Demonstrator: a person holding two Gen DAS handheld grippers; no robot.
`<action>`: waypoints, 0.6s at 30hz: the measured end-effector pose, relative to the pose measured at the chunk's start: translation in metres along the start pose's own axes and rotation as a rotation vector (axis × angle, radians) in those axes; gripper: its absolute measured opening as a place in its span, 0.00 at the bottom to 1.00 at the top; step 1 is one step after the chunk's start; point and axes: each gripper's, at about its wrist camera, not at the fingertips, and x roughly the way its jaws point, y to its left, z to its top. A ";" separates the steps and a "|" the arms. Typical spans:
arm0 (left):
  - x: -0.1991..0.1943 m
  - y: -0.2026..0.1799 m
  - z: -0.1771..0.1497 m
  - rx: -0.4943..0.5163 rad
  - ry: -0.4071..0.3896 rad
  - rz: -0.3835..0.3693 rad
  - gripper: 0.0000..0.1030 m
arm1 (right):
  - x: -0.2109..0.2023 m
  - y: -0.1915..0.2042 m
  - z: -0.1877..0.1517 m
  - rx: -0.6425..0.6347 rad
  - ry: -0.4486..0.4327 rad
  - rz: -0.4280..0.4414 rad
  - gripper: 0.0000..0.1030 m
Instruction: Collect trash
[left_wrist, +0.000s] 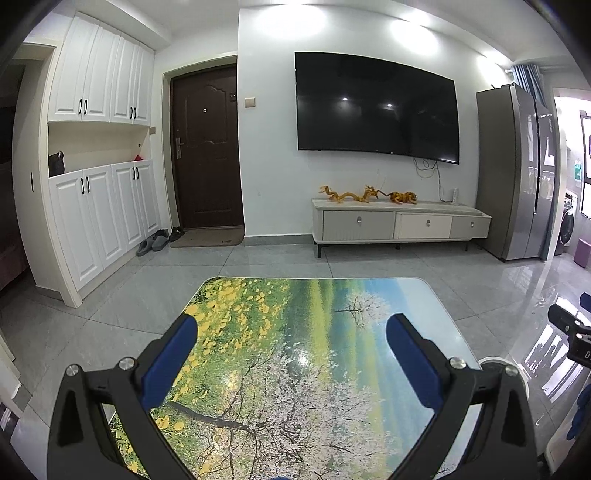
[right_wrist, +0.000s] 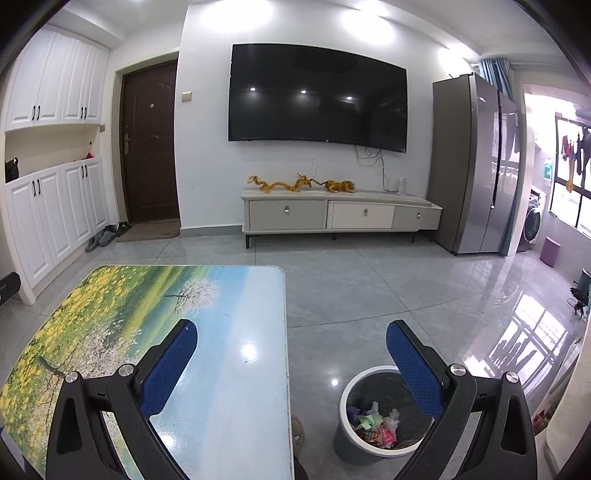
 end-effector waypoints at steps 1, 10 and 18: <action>-0.002 -0.001 0.001 0.002 -0.005 0.000 1.00 | -0.004 -0.001 0.001 0.000 -0.008 -0.002 1.00; -0.024 -0.006 0.002 0.011 -0.048 -0.015 1.00 | -0.032 -0.004 0.003 -0.006 -0.067 -0.031 1.00; -0.043 -0.004 0.002 0.009 -0.088 -0.013 1.00 | -0.048 -0.002 0.003 -0.017 -0.099 -0.038 1.00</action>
